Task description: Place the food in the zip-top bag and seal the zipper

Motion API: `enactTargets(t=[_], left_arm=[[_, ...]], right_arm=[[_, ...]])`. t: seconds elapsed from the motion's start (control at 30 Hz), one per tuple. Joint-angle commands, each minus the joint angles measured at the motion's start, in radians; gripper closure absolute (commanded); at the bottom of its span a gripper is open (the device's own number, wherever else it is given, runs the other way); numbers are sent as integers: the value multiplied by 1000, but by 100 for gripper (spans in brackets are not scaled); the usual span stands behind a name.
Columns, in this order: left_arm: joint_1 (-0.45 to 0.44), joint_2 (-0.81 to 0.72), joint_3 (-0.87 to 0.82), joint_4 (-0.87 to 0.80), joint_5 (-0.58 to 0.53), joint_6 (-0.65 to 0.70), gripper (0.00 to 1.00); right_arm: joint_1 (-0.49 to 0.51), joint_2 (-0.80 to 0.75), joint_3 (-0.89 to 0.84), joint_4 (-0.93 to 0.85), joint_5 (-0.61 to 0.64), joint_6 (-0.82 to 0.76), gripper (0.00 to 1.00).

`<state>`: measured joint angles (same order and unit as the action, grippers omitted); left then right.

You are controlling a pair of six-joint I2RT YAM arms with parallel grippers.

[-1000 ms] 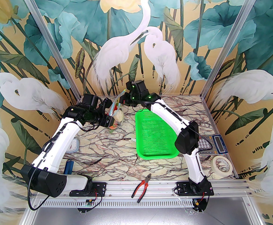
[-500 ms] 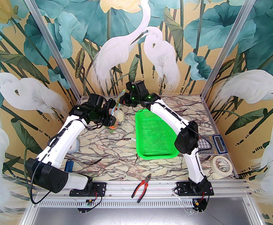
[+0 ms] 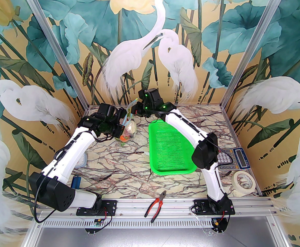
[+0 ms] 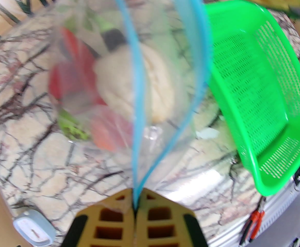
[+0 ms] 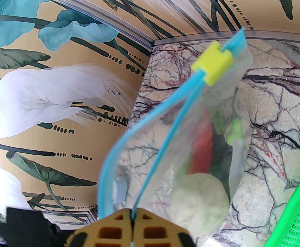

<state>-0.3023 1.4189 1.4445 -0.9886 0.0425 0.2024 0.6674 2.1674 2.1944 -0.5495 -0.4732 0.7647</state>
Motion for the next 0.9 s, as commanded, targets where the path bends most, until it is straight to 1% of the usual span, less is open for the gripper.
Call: enactTargets(t=[0.0, 0.03, 0.1, 0.2, 0.27, 0.37, 0.47, 0.6, 0.7, 0.77, 0.87], left_arm=[[2, -1, 88, 53, -64, 16, 100], [2, 3, 112, 50, -54, 36, 100], [1, 3, 159, 39, 3, 99, 100], [0, 1, 207, 2, 71, 181, 100], [-2, -6, 223, -37, 110, 230, 100], [-15, -64, 185, -60, 199, 322, 100], [-14, -134, 152, -90, 296, 375, 100], [-4, -190, 113, -146, 301, 430, 100], [21, -227, 64, -147, 331, 460, 100], [47, -253, 40, -135, 395, 465, 100], [66, -255, 46, -98, 526, 437, 100]], right_arm=[[0, -60, 1, -11, -10, -94, 78], [-2, -82, -15, -9, -8, -118, 73], [-14, -141, -64, -4, -2, -176, 63], [-52, -252, -181, 46, -11, -219, 54], [-89, -332, -285, 102, -13, -222, 51], [-137, -435, -411, 158, -9, -236, 50], [-171, -496, -485, 153, 6, -273, 49], [-188, -529, -560, 170, -1, -330, 48], [-192, -508, -586, 203, -28, -351, 48], [-192, -475, -580, 221, -52, -344, 49], [-193, -411, -541, 227, -64, -330, 49]])
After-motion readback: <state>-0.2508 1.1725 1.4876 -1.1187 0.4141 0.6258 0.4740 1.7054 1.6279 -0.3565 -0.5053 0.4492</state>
